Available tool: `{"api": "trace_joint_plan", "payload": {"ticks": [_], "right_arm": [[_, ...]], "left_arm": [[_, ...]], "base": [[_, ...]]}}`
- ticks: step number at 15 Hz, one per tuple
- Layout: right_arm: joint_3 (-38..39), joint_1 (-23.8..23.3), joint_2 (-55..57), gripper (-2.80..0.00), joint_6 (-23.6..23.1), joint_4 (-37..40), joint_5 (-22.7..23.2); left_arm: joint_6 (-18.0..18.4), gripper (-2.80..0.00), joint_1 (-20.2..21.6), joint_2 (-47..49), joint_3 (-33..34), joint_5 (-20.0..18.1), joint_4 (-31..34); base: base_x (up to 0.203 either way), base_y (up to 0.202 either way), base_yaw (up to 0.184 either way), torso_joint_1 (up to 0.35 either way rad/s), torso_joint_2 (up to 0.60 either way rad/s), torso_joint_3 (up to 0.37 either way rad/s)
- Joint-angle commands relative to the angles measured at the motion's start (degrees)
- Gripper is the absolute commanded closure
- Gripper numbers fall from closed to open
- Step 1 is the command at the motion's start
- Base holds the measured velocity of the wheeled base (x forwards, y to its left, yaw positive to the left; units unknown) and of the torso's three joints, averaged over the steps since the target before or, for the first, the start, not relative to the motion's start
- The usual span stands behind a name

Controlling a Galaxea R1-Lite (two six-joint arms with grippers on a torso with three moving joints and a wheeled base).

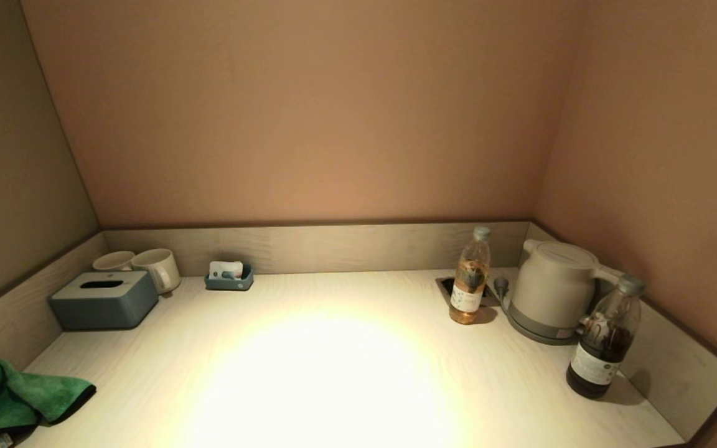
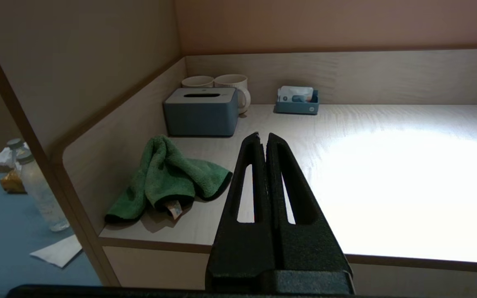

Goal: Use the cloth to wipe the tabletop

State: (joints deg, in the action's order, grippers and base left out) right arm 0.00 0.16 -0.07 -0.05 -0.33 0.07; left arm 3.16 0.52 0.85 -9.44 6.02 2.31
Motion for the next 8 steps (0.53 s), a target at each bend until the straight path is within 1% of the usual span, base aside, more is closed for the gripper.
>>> {"api": "trace_joint_plan", "payload": {"ticks": [1, 4, 6, 8], "right_arm": [[0.0, 0.0, 0.1, 0.0, 0.0, 0.0, 0.0], [0.0, 0.0, 0.1, 0.0, 0.0, 0.0, 0.0], [0.0, 0.0, 0.1, 0.0, 0.0, 0.0, 0.0], [0.0, 0.0, 0.1, 0.0, 0.0, 0.0, 0.0]], "left_arm": [[2.8, 0.0, 0.1, -0.8, 1.4, -5.6, 0.0], [4.4, 0.0, 0.0, -0.8, 4.7, -6.3, -0.9], [4.5, 0.0, 0.0, -0.8, 8.9, -6.3, -6.5], [4.1, 0.0, 0.0, -0.8, 9.4, -6.2, -6.3]], "base": [[0.0, 0.0, 0.0, 0.0, 0.0, 0.0], [0.0, 0.0, 0.0, 0.0, 0.0, 0.0], [0.0, 0.0, 0.0, 0.0, 0.0, 0.0], [0.0, 0.0, 0.0, 0.0, 0.0, 0.0]]}}
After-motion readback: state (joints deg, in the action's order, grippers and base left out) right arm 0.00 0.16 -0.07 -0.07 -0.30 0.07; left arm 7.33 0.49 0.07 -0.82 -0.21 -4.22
